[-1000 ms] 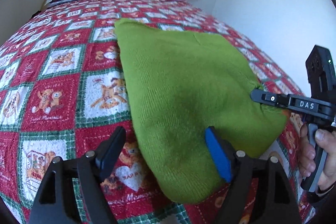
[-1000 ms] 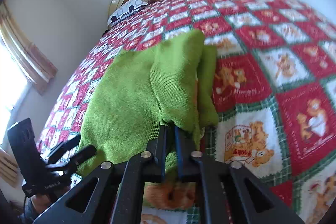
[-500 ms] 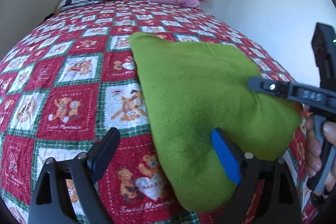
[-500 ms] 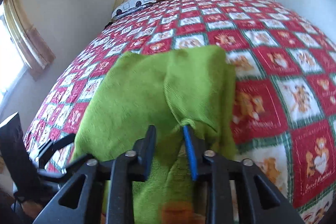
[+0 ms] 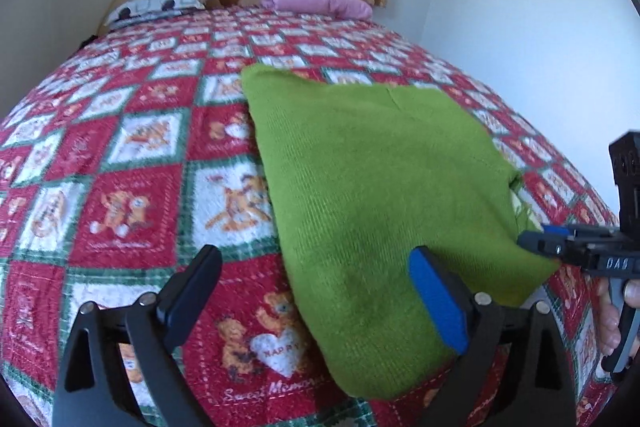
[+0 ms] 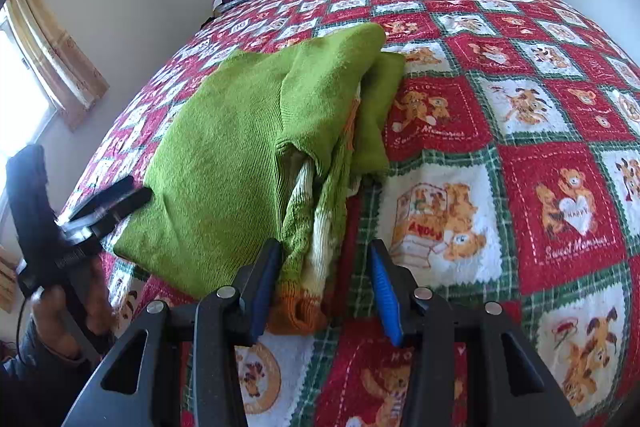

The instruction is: Fold small clothes

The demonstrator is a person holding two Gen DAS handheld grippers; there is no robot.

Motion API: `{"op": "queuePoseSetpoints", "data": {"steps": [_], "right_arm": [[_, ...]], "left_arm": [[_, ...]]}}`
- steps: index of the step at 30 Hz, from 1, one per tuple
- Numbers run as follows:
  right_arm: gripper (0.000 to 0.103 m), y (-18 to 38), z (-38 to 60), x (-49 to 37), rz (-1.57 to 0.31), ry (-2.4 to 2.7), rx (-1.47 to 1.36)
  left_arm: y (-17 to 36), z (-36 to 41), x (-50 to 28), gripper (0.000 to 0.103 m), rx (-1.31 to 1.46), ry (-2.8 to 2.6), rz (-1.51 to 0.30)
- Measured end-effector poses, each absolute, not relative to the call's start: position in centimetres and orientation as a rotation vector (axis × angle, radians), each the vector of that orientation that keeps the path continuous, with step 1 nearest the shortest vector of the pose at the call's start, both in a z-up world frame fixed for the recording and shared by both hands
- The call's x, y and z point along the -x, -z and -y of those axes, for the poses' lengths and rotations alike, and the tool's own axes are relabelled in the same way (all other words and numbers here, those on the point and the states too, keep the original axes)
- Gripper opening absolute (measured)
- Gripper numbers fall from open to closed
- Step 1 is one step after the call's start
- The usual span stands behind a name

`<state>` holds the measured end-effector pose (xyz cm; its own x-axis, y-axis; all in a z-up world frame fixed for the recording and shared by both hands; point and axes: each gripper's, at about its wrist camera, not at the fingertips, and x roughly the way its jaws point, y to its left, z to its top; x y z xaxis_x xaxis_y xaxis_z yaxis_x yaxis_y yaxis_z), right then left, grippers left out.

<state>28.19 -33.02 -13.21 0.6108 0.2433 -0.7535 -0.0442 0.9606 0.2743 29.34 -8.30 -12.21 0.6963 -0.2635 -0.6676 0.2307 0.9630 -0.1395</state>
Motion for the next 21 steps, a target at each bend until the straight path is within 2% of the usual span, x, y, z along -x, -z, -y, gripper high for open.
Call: {"op": "queuePoseSetpoints", "data": {"steps": [3,9,13,16,21], "right_arm": [[0.046,13.3,33.2,-27.9,-0.897,-0.180,-0.243],[0.046,11.0,34.1,-27.6,-0.853,-0.221,-0.263],[0.060,8.8,35.7,-28.6,-0.806,-0.234,-0.302],[0.061,7.9,37.4,-30.6,-0.765,-0.244,-0.395],[0.061,10.4,39.0,-35.9,-0.818,-0.285,-0.586]], "left_arm": [[10.8,7.3,-29.5,0.097,0.070,0.250,-0.706],[12.1,7.7,-32.4,0.097,0.047,0.265,-0.796],[13.1,7.2,-32.3,0.098,0.096,0.296,-0.811],[13.2,7.6,-32.1,0.098,0.088,0.311,-0.811],[14.0,8.1,-32.4,0.101,0.083,0.356,-0.856]]}}
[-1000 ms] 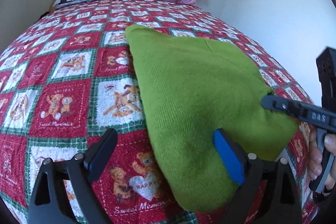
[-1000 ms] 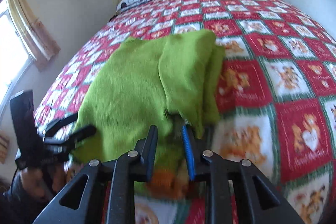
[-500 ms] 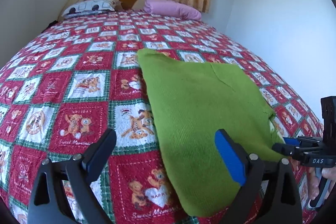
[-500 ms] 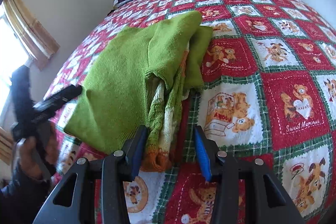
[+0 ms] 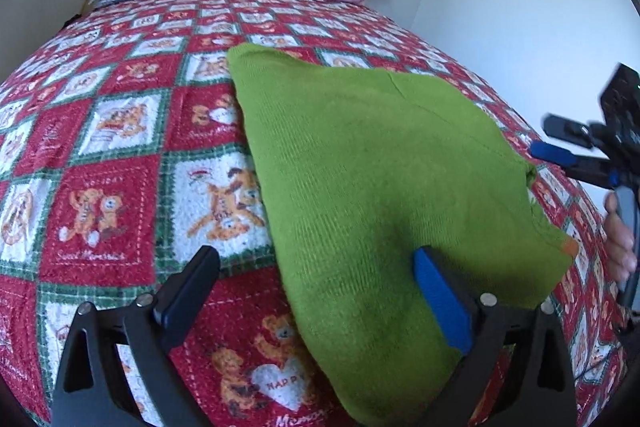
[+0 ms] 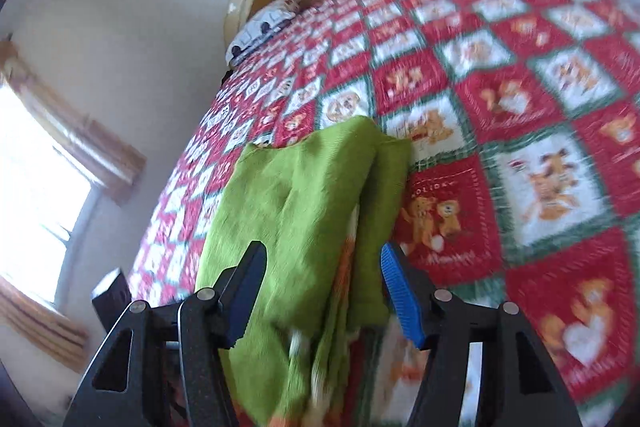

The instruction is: Fold small clothes

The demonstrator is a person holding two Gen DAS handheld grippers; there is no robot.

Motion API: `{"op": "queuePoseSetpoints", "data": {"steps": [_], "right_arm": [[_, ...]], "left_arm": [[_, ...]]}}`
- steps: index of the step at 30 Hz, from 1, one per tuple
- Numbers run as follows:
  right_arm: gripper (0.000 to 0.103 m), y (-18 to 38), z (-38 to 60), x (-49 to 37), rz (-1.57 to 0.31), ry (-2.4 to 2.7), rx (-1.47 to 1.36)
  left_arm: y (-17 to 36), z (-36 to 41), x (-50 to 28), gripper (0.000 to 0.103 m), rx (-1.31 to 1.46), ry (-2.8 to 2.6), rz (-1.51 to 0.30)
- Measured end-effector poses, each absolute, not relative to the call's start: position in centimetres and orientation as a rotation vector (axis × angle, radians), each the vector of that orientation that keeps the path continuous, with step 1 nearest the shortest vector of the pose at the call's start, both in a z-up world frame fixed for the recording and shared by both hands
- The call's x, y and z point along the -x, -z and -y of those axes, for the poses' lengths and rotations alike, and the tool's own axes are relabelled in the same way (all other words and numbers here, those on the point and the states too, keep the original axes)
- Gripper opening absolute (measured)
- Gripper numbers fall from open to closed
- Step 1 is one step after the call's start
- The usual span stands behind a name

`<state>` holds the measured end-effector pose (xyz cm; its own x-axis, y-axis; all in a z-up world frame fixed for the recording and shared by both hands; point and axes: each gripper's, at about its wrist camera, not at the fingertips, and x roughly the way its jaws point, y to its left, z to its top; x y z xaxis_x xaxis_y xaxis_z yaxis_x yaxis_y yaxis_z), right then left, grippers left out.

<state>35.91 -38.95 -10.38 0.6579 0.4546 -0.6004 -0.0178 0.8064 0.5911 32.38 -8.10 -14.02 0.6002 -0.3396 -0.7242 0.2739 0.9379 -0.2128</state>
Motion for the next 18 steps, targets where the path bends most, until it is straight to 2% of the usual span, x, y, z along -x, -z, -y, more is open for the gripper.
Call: {"op": "queuePoseSetpoints", "data": {"steps": [5,18], "right_arm": [[0.061,13.0,39.6,-39.1,-0.865,-0.275,-0.688],[0.062,14.1,39.4,-42.6,-0.851,-0.308,-0.697]], "left_arm": [[14.3,7.9,-32.4,0.103,0.103,0.363,-0.871],[14.4,8.4,-32.4,0.103,0.074,0.354,-0.873]]}}
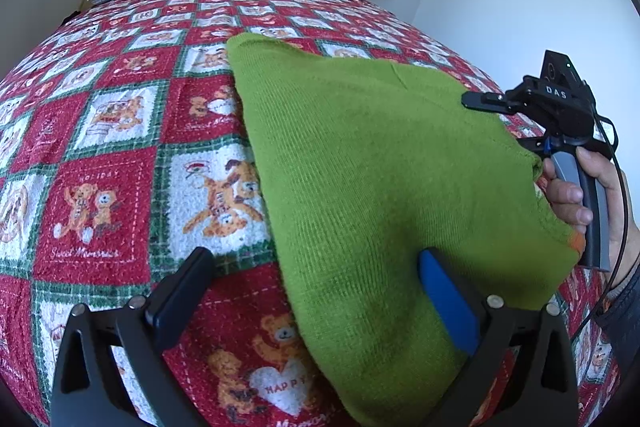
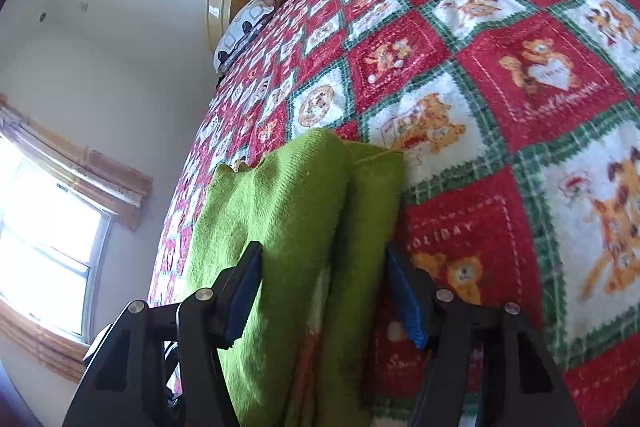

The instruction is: Fold small clothes

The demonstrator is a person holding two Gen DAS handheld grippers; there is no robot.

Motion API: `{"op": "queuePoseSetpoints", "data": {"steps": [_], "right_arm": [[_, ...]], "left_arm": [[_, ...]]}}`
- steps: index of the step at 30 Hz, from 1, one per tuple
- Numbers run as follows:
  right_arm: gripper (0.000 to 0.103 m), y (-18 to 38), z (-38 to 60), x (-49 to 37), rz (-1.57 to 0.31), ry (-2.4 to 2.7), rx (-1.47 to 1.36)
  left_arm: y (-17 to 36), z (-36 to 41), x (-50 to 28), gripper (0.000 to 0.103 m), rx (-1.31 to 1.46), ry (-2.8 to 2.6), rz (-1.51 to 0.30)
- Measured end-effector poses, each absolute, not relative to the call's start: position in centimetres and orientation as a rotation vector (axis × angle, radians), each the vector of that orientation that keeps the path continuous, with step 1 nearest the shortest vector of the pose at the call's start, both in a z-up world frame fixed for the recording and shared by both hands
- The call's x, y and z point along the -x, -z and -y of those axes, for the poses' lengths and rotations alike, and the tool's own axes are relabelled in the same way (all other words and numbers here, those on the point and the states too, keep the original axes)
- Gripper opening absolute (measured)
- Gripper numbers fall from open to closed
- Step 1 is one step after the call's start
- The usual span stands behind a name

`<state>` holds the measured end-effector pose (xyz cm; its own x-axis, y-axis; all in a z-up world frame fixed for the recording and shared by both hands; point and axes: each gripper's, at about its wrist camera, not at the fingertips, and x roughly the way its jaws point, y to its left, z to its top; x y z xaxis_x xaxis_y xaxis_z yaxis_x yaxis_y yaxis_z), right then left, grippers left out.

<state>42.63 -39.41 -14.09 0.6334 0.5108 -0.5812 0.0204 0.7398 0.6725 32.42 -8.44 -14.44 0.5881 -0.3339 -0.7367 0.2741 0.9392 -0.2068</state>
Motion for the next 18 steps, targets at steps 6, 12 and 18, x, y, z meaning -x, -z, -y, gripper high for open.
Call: {"op": "queuePoseSetpoints", "data": {"steps": [6,12,18], "right_arm": [[0.046,14.4,38.7,-43.3,-0.861,-0.342,-0.666],[0.044,15.1,38.7,-43.6,-0.861,-0.349,-0.665],[0.033,14.6,37.6,-43.3,-0.858,-0.320,-0.589]], "left_arm": [[14.6,8.5,-32.5,0.103,0.073,0.356,-0.877],[14.7,8.6,-32.7,0.103,0.071,0.356,-0.880],[14.8,8.9,-32.8,0.103,0.061,0.366,-0.885]]}}
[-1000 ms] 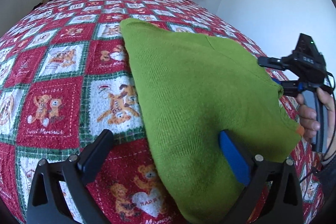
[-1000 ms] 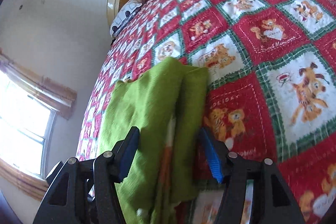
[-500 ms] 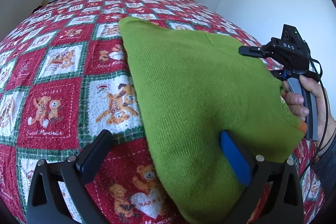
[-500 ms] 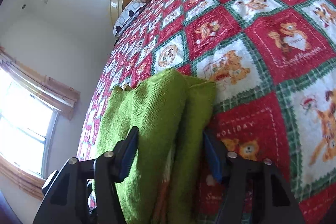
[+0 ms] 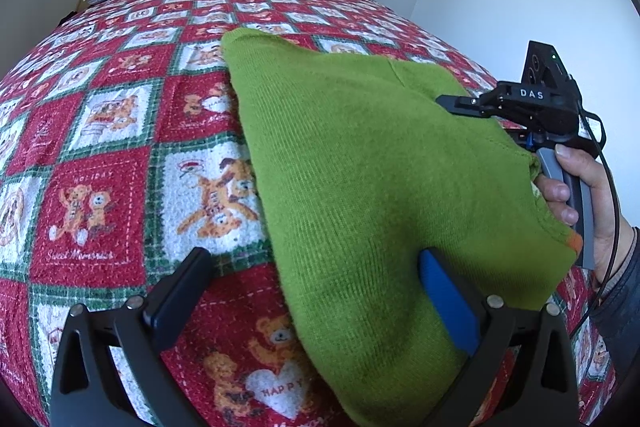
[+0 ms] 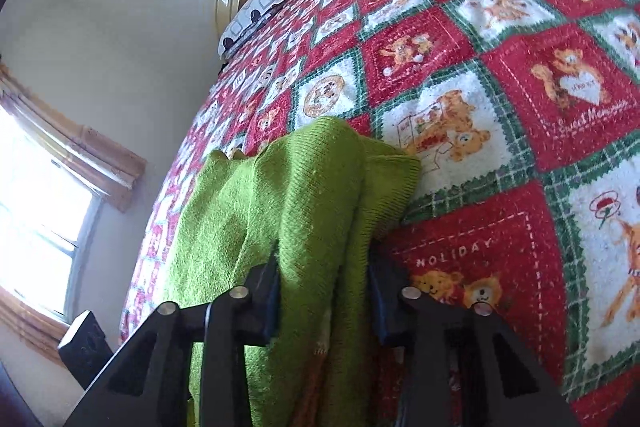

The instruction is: Fold small clothes

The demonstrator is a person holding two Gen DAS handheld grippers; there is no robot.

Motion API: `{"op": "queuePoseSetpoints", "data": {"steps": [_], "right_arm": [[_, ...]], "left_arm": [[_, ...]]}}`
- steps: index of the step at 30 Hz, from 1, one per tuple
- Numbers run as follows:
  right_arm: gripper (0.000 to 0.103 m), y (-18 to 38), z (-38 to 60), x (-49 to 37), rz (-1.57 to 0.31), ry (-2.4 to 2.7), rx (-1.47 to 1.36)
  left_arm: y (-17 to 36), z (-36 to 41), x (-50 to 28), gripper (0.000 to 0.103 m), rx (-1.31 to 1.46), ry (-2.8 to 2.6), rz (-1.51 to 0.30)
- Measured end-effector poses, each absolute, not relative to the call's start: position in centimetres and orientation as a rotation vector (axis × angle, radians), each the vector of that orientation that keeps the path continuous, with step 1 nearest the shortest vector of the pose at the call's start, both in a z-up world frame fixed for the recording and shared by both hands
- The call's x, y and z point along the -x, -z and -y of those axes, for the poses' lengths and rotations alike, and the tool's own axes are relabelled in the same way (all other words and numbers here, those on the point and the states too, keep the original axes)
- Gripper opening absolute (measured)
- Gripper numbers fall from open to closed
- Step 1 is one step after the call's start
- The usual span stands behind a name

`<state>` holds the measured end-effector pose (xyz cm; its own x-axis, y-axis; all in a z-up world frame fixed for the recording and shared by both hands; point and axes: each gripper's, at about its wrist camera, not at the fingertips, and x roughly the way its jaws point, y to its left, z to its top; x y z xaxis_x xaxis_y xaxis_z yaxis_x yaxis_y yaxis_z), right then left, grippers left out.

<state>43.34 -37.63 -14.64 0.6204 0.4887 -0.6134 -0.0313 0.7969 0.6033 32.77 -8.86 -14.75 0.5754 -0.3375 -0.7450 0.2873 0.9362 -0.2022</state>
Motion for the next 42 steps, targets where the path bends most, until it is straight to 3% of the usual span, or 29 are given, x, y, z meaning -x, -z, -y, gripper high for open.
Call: {"op": "queuePoseSetpoints", "data": {"steps": [2,5,8,12,13,22,42], "right_arm": [[0.030,14.2,37.1,-43.2,-0.854,-0.301,-0.549],[0.027,13.5,36.8,-42.8,-0.838,-0.279,-0.542],[0.024,12.6,36.7,-41.9,-0.811,-0.269,-0.538],[0.022,10.7,36.3,-40.4,-0.770,-0.284,-0.540],[0.021,10.3,36.0,-40.2,-0.764,-0.290,-0.540],[0.016,7.7,32.4,-37.5,-0.742,-0.368,-0.543],[0.016,7.1,18.4,-36.0,-0.771,-0.642,-0.570]], "left_arm": [[14.6,9.0,-32.7,0.101,0.053,0.375,-0.882],[14.2,9.6,-32.2,0.075,0.045,0.429,-0.868],[13.7,10.0,-31.8,0.063,0.024,0.437,-0.862],[12.0,9.6,-31.5,0.036,0.009,0.408,-0.848],[11.3,9.4,-31.3,0.034,0.010,0.400,-0.837],[6.8,7.1,-28.5,0.031,0.025,0.378,-0.770],[2.9,-3.1,-20.4,0.030,-0.003,0.246,-0.669]]}}
